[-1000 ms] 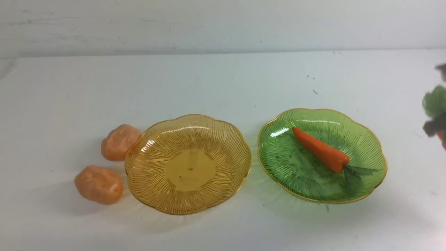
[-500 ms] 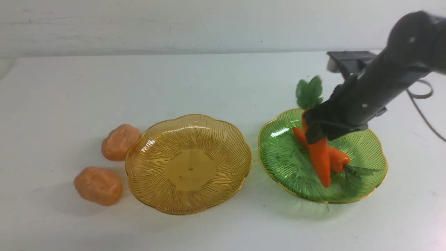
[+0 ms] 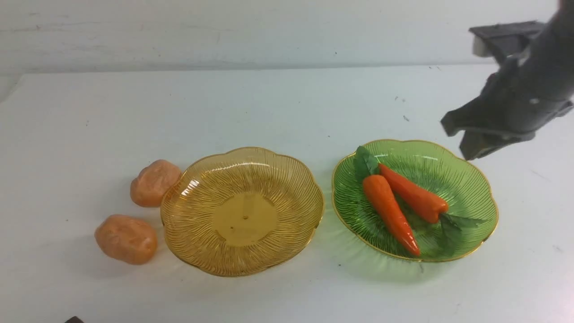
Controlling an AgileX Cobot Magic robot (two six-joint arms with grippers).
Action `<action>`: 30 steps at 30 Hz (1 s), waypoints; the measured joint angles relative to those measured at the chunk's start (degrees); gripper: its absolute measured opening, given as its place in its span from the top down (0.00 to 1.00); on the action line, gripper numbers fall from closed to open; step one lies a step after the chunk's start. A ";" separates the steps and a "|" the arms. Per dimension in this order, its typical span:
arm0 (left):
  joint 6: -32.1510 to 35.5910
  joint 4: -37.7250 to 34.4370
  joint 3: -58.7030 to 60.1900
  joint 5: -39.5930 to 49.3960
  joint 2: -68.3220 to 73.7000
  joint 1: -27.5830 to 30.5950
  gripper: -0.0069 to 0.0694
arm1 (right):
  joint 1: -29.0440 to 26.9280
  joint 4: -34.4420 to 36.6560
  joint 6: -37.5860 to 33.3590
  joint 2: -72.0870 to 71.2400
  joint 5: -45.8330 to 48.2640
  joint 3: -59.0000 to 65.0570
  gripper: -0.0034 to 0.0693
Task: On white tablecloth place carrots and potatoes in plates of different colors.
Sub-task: 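Put the potatoes from the left side into the left plate with the left gripper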
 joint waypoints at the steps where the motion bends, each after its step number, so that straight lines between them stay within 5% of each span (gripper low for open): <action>1: 0.25 -2.21 0.00 -1.55 0.00 0.00 0.87 | 0.00 0.20 0.00 -2.35 0.06 1.72 0.96; 7: 18.57 -6.97 -8.79 -0.11 6.38 0.00 0.91 | -0.09 1.05 -3.46 -28.60 -14.98 25.09 0.97; 11: 21.97 7.28 -23.43 11.05 28.58 0.00 0.91 | -0.09 1.08 -6.61 -35.56 -19.71 32.21 0.97; 15: 16.73 29.01 -39.56 30.63 56.59 0.00 0.91 | -0.09 1.01 -7.23 -35.68 -20.77 32.71 0.97; 18: 10.79 41.23 -48.42 33.76 73.54 0.00 0.91 | -0.09 -0.68 -7.28 -35.63 -22.20 32.76 0.97; 26: -3.39 48.99 -62.67 33.76 88.02 -1.28 0.85 | -0.09 -1.49 -7.41 -35.19 -22.01 32.76 0.97; 30: -10.07 49.55 -63.39 33.24 89.98 -1.55 0.62 | -0.09 -1.49 -7.35 -35.19 -22.01 32.76 0.97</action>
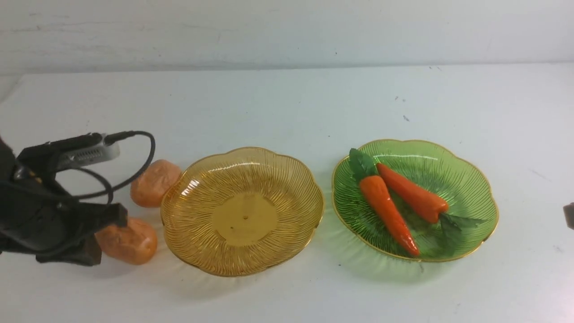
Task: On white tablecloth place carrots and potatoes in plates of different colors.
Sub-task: 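Put the potatoes from the left side into the left plate with the left gripper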
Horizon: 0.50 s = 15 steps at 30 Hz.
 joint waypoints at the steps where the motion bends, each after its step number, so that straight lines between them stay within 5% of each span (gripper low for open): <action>1: -0.86 1.00 0.00 -0.47 0.70 0.00 0.55 | 0.00 0.00 0.00 0.00 0.00 0.00 0.97; 4: -4.60 4.85 0.00 -5.02 3.84 0.00 0.27 | 0.00 0.00 0.00 0.00 0.00 0.00 0.97; 9: -7.27 4.19 -0.16 -10.19 10.04 0.00 0.03 | 0.00 -0.01 0.00 0.00 -0.92 0.00 0.97; 11: -6.60 2.90 -0.74 -10.63 12.22 -0.06 0.04 | 0.00 -0.01 0.00 0.00 -1.04 0.00 0.97; 15: 2.90 0.22 -5.40 -0.55 14.65 1.04 0.28 | 0.00 -0.06 0.00 0.00 -1.10 0.00 0.97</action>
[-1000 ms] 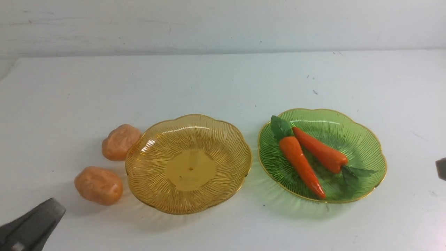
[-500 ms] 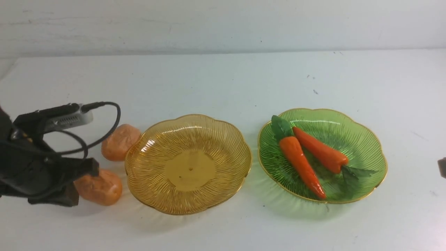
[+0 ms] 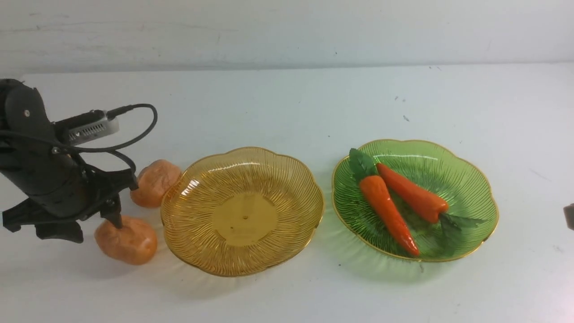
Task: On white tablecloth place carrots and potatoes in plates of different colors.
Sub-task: 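Put the potatoes from the left side into the left plate with the left gripper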
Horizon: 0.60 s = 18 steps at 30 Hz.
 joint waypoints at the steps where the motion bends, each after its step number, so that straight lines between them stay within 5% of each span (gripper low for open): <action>1: 2.52 -0.02 -2.59 4.24 -0.18 0.55 0.33 | 0.00 0.00 0.00 0.00 0.00 0.00 0.97; 6: 5.55 -0.45 -15.85 11.92 -5.22 1.03 0.39 | 0.00 0.00 0.04 0.00 0.00 0.00 0.97; 11: 9.17 -7.59 -17.01 2.09 -0.84 -14.38 0.38 | 0.00 0.05 0.04 0.00 0.00 0.00 0.97; 18: 11.65 -4.95 -19.89 -0.37 8.43 -21.73 0.12 | 0.00 0.05 0.04 0.00 0.00 0.00 0.97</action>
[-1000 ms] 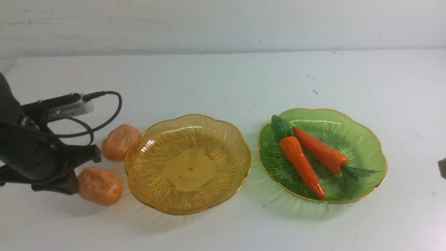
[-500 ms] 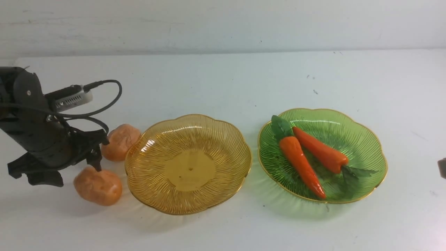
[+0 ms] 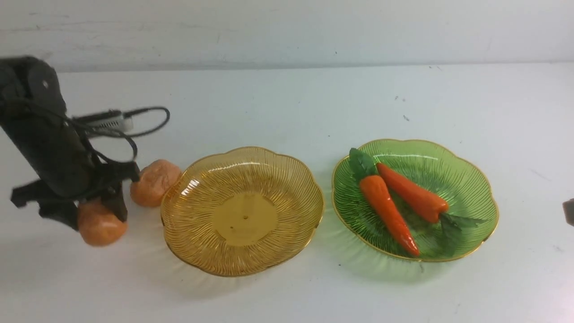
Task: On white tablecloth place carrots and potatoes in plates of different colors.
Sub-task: 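Put the potatoes from the left side into the left plate with the left gripper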
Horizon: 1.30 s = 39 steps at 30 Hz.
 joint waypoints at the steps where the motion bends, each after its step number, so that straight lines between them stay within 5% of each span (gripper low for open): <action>1: 0.06 0.51 -1.06 0.56 0.18 0.15 0.07 | 0.00 0.00 0.07 0.00 0.00 0.00 0.97; 8: 0.01 5.50 -14.80 13.92 0.12 2.65 0.04 | 0.00 0.00 0.07 0.00 0.00 0.00 0.97; 11: 0.75 12.57 -17.50 17.03 -0.01 5.34 0.29 | 0.00 0.00 0.07 0.00 0.00 0.00 0.97; 13: 2.95 15.18 -17.20 17.89 0.07 9.27 0.63 | 0.00 0.00 0.07 0.00 0.00 0.00 0.97; 15: 5.60 14.57 -16.81 18.11 0.50 13.58 0.81 | 0.00 -0.05 0.07 0.00 0.00 0.00 0.97; 18: 8.43 10.35 -16.81 18.12 1.54 19.26 0.89 | 0.00 -0.05 0.07 0.00 -0.12 0.00 0.97; 21: 9.32 8.01 -16.81 18.17 2.65 20.72 0.84 | 0.00 -0.05 0.07 0.00 -0.19 0.00 0.97; 32: 9.88 4.96 -16.81 11.88 9.46 19.78 0.11 | 0.00 0.00 0.07 0.00 -0.23 0.00 0.97; 39: 10.13 4.77 -16.81 8.59 13.56 19.78 0.01 | 0.00 0.00 0.07 0.00 -0.57 0.00 0.97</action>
